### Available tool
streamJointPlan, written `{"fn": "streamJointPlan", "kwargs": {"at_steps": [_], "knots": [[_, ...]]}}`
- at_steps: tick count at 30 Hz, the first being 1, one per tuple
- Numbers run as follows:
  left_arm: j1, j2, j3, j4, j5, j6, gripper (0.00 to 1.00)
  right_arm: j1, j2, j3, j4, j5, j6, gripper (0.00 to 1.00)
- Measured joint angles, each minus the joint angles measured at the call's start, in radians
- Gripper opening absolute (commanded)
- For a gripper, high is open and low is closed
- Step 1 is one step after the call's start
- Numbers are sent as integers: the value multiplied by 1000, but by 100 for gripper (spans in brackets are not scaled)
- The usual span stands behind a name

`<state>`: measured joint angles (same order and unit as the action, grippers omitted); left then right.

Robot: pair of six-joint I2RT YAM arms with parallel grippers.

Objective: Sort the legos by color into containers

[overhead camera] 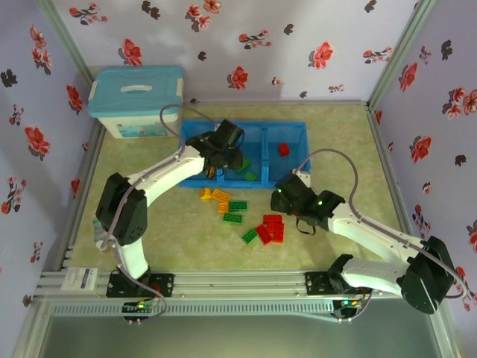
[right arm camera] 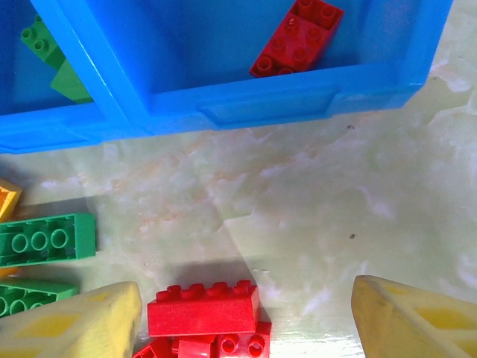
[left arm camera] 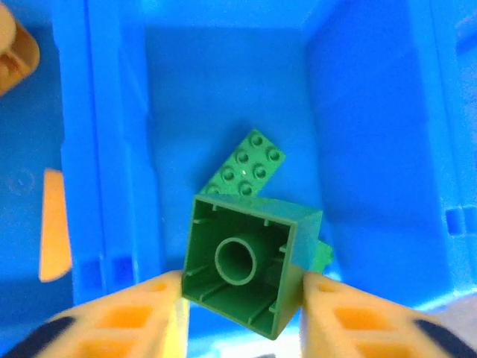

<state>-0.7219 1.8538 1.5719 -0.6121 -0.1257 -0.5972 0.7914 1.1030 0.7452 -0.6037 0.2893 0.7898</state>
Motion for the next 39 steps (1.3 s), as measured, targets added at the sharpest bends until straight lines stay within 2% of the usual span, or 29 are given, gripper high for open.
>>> {"fn": "streamJointPlan", "kwargs": {"at_steps": [2, 4, 6, 7, 9, 15, 26, 35, 39], "knots": [[11, 28, 48, -19, 6, 13, 73, 0, -7, -16, 0, -1, 2, 77], [16, 39, 79, -32, 8, 19, 75, 1, -10, -30, 0, -5, 5, 79], [17, 39, 97, -41, 8, 23, 76, 2, -10, -42, 2, -16, 7, 80], [17, 38, 103, -42, 8, 24, 76, 2, -10, -49, 2, -24, 8, 85], [17, 35, 104, -43, 8, 25, 76, 5, -6, -58, 5, -35, 11, 89], [13, -56, 21, -37, 15, 24, 77, 32, 69, -60, 39, -66, 23, 91], [6, -382, -271, 14, 8, 14, 77, 79, 286, -4, 87, -91, 53, 87], [7, -504, -453, 16, -24, -6, 77, 87, 391, 25, 121, -97, 71, 84], [7, -537, -494, 21, -32, -13, 77, 87, 411, 32, 122, -102, 81, 74]]}}
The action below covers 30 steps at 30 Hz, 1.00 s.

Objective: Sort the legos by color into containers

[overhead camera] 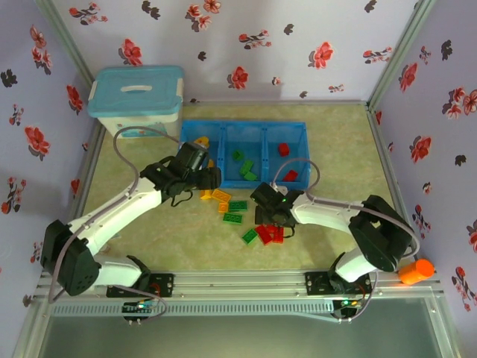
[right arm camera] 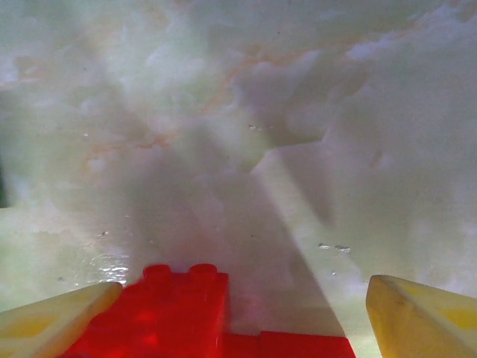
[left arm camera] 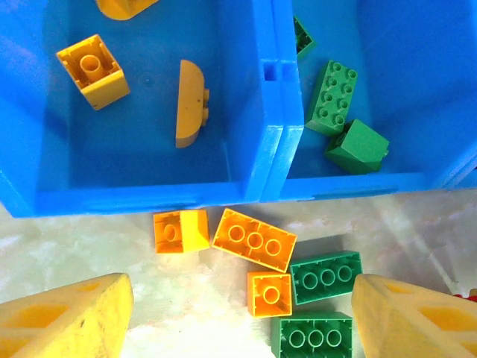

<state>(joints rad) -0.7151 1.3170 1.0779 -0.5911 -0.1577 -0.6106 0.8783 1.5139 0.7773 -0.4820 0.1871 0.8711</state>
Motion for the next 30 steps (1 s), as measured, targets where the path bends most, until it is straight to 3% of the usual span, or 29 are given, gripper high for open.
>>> {"fn": "streamJointPlan", "kwargs": {"at_steps": [10, 16, 24, 30], "knots": [[2, -19, -50, 16, -7, -11, 75, 8, 3, 21, -2, 1, 6, 40], [2, -40, -111, 30, -7, -21, 74, 17, 0, 77, -44, 23, -6, 25], [-42, -103, -257, 51, -16, -58, 73, -14, -48, 249, -185, 94, -86, 24], [-157, -134, -362, 70, -32, -109, 73, -177, -60, 375, -226, 106, -189, 25]]}}
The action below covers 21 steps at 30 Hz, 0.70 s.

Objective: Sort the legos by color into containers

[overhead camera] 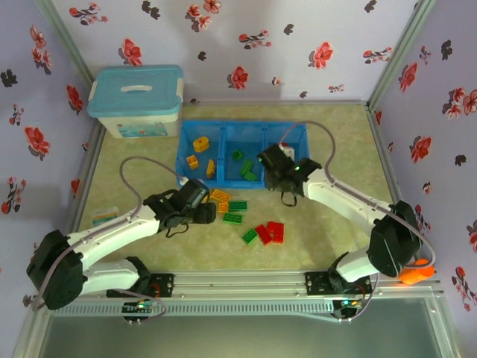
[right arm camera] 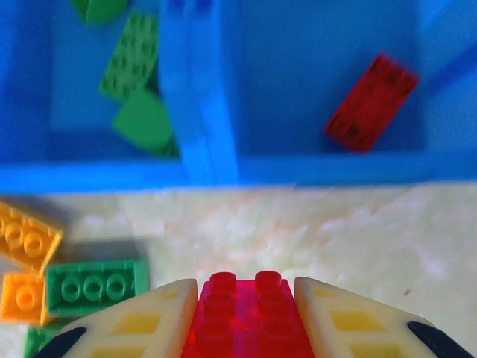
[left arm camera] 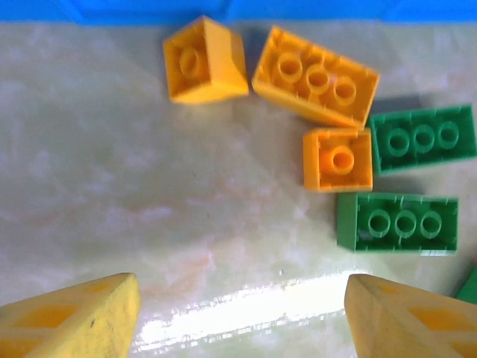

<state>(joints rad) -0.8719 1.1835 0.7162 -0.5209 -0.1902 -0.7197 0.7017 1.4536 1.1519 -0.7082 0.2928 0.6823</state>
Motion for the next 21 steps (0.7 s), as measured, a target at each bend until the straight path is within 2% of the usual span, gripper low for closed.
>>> {"fn": "streamJointPlan", "kwargs": {"at_steps": [5, 10, 12, 16, 17, 21], "knots": [[-90, -2, -66, 48, -21, -56, 72, -128, 79, 105, -24, -28, -74, 26], [-142, -1, -111, 88, -36, -111, 72, -196, 218, 214, -39, -61, -126, 29], [-158, 0, -115, 96, -41, -124, 72, -214, 267, 254, -54, -71, -138, 38], [-175, 9, -115, 116, -54, -140, 72, -233, 344, 359, -105, -72, -161, 76], [-177, 13, -115, 119, -56, -142, 72, -234, 352, 385, -115, -72, -164, 80], [-179, 33, -114, 125, -65, -143, 72, -211, 337, 423, -121, -61, -170, 83]]}}
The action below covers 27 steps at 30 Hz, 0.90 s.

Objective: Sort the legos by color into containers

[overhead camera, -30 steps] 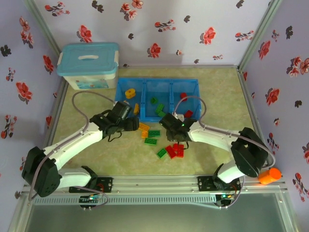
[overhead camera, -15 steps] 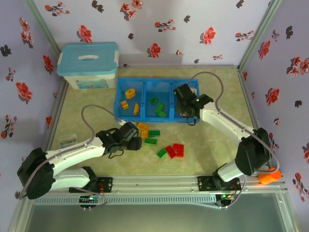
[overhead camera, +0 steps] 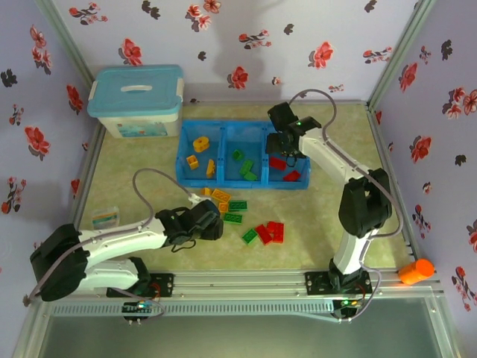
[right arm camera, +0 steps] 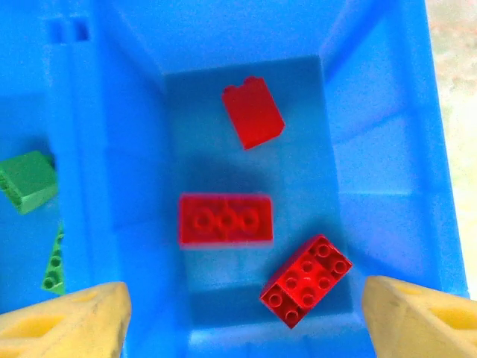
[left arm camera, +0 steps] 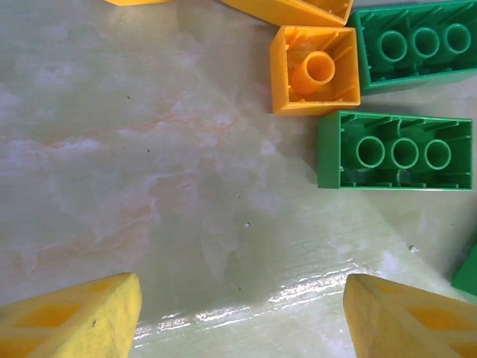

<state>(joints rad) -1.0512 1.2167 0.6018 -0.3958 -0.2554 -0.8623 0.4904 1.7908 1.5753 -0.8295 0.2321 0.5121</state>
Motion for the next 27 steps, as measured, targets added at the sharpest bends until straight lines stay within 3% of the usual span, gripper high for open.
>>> {"fn": "streamJointPlan", "kwargs": {"at_steps": [6, 14, 27], "knots": [[-1, 60, 52, 0, -4, 8, 74, 58, -105, -53, -5, 14, 8, 83], [-12, 193, 177, 3, -3, 37, 74, 77, -336, -291, 35, 14, 45, 84], [-19, 447, 357, -36, -3, 53, 74, 77, -451, -531, 118, -4, 101, 84]]}}
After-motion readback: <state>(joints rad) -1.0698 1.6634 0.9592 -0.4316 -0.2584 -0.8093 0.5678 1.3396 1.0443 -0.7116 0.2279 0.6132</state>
